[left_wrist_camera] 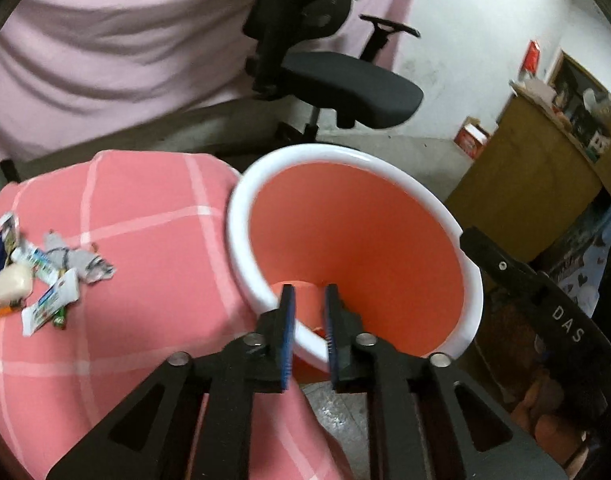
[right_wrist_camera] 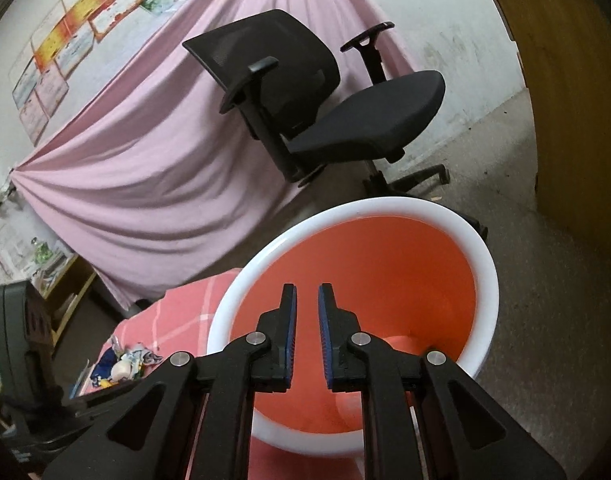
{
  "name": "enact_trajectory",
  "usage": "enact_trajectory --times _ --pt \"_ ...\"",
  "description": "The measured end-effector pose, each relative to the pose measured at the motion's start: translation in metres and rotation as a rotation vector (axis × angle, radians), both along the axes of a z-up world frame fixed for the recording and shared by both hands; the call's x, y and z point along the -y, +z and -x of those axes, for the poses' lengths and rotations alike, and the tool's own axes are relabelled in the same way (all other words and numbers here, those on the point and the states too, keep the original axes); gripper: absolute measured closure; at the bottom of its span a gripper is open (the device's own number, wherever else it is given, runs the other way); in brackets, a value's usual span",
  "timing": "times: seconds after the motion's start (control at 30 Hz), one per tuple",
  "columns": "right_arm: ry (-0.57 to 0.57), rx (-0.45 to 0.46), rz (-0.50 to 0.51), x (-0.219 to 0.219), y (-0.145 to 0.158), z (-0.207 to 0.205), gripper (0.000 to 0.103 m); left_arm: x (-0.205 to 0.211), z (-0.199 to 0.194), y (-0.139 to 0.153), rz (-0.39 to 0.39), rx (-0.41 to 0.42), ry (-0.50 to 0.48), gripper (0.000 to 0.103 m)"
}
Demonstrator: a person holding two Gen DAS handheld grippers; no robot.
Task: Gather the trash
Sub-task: 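Carry both items over the orange bucket and open both tools to release them, then move both open tools back over the remaining trash on the table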
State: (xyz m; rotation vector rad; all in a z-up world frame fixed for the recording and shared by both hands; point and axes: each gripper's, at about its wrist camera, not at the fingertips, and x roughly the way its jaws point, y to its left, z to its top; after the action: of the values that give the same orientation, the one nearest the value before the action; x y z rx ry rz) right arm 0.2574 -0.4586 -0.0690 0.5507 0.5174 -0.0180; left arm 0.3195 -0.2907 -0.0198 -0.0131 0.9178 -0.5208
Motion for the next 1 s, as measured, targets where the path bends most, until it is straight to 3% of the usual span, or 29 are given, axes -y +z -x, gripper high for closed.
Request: enact_trajectory --times 0.07,0.13,0.33,0.37,0.4,0.43,0.5,0.53,0.57,0.67,0.77,1.0 --pt "0.008 0.008 0.014 -0.004 0.002 0.000 0.088 -0.014 0.002 0.007 0.038 0.024 0.029 0.075" --pt "0.015 0.020 0.026 -0.009 0.006 0.000 0.075 -0.027 0.009 0.018 0.061 0.058 0.057 0.070" --pt "0.026 0.066 0.124 -0.041 0.021 0.005 0.071 -0.078 0.030 0.046 0.038 0.211 0.203 0.053" --pt "0.027 0.073 0.150 -0.047 0.025 0.005 0.066 -0.087 0.033 0.049 0.029 0.235 0.224 0.047" --pt "0.030 0.086 0.173 -0.054 0.028 0.007 0.049 -0.095 0.037 0.052 0.022 0.260 0.244 0.046" --pt "0.040 0.112 0.198 -0.064 0.032 0.010 0.041 -0.105 0.042 0.055 0.017 0.288 0.264 0.042" --pt "0.059 0.151 0.230 -0.078 0.039 0.014 0.035 -0.123 0.052 0.057 0.013 0.337 0.303 0.025" --pt "0.068 0.172 0.249 -0.086 0.042 0.016 0.031 -0.135 0.060 0.059 0.016 0.365 0.331 0.010" --pt "0.075 0.198 0.268 -0.095 0.045 0.020 0.028 -0.149 0.071 0.059 0.026 0.401 0.366 0.006" --pt "0.094 0.280 0.285 -0.116 0.053 0.029 0.018 -0.183 0.092 0.062 0.086 0.475 0.429 0.006" --pt "0.106 0.376 0.301 -0.137 0.060 0.040 0.000 -0.210 0.106 0.060 0.112 0.505 0.474 0.005" --pt "0.179 0.551 0.362 -0.187 0.067 0.057 0.000 -0.267 0.138 0.060 0.108 0.605 0.574 0.005"
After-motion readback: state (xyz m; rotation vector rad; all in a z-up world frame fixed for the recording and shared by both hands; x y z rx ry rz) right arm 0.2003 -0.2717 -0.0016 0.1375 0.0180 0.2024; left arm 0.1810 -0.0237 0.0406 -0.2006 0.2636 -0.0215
